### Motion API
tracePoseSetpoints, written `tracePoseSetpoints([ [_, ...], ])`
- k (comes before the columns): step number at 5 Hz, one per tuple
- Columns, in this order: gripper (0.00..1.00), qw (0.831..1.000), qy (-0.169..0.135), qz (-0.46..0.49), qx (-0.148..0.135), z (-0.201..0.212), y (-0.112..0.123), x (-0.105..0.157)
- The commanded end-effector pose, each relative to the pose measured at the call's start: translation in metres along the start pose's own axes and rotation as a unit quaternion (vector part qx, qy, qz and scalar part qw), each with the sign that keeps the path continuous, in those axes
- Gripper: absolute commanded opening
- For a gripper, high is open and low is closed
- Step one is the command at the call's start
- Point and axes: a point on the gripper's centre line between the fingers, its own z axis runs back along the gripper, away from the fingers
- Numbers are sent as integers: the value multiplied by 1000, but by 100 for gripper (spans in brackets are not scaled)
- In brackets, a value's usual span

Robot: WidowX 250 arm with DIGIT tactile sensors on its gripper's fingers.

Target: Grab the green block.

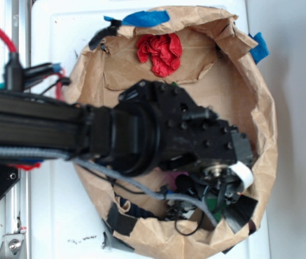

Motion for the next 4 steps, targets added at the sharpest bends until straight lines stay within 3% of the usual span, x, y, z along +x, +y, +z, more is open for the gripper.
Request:
tracePoseSetpoints([
  [1, 100, 998, -50, -40, 5, 4, 2, 17],
  [2, 0, 997, -54, -44, 17, 3, 0, 13],
  [3, 0, 997, -57, -47, 22, 2, 2, 8],
  [4, 0, 999, -16, -44, 8, 4, 4, 0],
])
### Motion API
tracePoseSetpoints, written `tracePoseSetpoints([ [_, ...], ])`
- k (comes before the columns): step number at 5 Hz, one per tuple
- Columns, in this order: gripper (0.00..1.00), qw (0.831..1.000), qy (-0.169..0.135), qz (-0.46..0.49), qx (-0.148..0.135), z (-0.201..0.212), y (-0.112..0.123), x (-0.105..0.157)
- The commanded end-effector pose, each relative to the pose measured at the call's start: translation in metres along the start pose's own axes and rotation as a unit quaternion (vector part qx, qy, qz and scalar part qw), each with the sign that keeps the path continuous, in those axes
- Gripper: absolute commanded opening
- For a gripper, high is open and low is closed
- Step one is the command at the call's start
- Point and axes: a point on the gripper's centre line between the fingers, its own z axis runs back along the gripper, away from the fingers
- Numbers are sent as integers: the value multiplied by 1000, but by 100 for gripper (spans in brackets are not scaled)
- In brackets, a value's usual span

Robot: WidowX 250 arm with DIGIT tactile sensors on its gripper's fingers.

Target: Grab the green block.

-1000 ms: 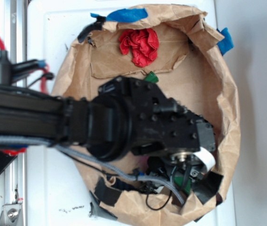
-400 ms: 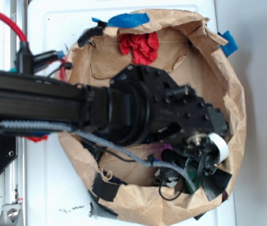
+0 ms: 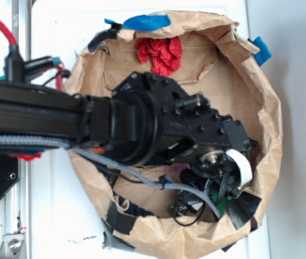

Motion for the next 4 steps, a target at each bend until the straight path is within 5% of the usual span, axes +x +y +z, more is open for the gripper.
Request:
tracePoseSetpoints([
  [1, 0, 998, 56, 11, -3, 26, -8, -9],
  [2, 0, 990, 98, 91, -39, 63, -11, -23],
  [3, 0, 989, 89, 117, -37, 83, -15, -33],
  [4, 0, 977, 116, 169, -53, 99, -15, -40],
])
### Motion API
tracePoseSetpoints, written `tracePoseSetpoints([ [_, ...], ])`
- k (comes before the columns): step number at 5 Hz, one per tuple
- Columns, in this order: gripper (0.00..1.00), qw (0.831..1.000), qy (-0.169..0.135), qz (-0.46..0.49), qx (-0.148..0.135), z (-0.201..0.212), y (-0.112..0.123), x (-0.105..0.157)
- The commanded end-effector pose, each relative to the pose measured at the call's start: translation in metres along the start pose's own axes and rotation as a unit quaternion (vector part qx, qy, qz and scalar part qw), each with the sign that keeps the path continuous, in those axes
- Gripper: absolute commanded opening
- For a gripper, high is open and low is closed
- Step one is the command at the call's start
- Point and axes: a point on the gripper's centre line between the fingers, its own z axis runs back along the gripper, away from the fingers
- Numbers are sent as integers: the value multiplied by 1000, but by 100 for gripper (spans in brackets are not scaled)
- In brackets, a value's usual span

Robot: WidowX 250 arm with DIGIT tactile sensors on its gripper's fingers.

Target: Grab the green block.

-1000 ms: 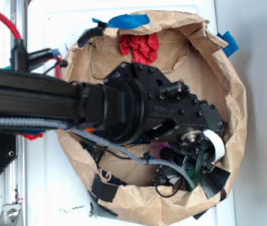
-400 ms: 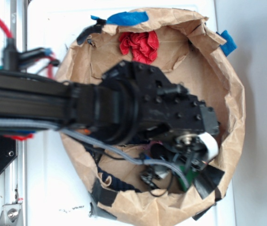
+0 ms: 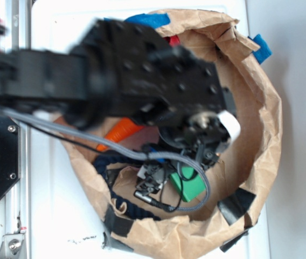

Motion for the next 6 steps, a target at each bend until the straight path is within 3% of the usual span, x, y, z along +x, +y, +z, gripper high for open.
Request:
tracePoseSetpoints([
  [1, 0, 994, 20, 108, 7, 34, -12, -6],
  [2, 0, 979, 52, 195, 30, 37, -18, -13],
  [3, 0, 982, 27, 186, 34, 42, -31, -19],
  [6, 0, 975, 13, 216, 44, 45, -20, -15],
])
